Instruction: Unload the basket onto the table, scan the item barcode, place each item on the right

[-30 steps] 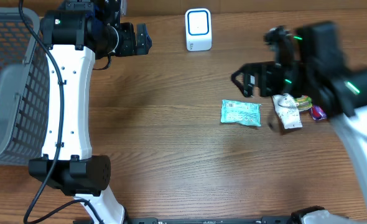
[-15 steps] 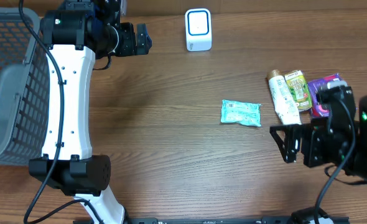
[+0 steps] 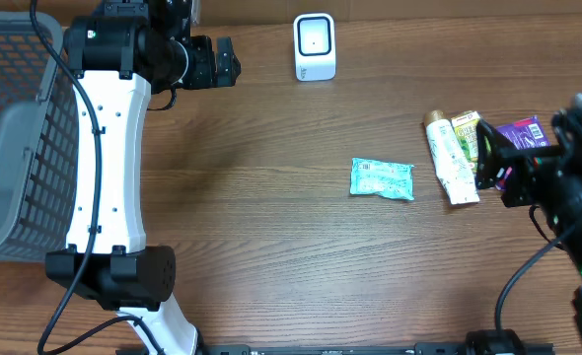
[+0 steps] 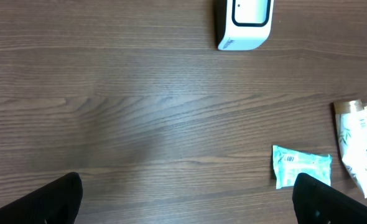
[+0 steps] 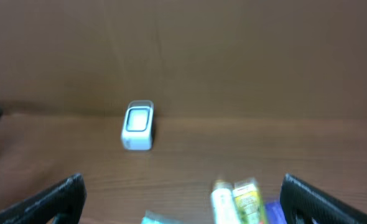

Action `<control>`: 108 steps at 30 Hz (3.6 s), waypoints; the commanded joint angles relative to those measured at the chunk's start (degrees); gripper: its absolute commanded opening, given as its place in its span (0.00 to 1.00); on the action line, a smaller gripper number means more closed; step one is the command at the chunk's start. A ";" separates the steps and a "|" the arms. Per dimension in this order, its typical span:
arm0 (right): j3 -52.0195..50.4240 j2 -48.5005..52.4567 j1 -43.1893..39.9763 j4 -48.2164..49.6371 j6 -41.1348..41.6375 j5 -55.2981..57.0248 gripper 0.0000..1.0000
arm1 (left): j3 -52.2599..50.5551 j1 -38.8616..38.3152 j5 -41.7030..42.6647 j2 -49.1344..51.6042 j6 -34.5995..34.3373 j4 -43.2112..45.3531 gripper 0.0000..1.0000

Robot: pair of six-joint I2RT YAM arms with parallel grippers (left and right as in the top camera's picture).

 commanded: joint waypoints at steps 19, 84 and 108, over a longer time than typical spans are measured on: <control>-66.12 -42.42 -1.42 47.45 -2.16 -2.25 1.00 | 0.68 -0.37 0.28 -0.15 0.85 0.00 1.00; -71.17 -44.74 -0.61 40.89 -1.97 -1.86 1.00 | -51.41 -0.26 -7.28 -50.47 10.25 42.10 0.99; -71.17 -44.74 -0.59 40.89 -1.97 -1.86 1.00 | -123.91 3.80 -0.55 -100.10 32.70 84.87 1.00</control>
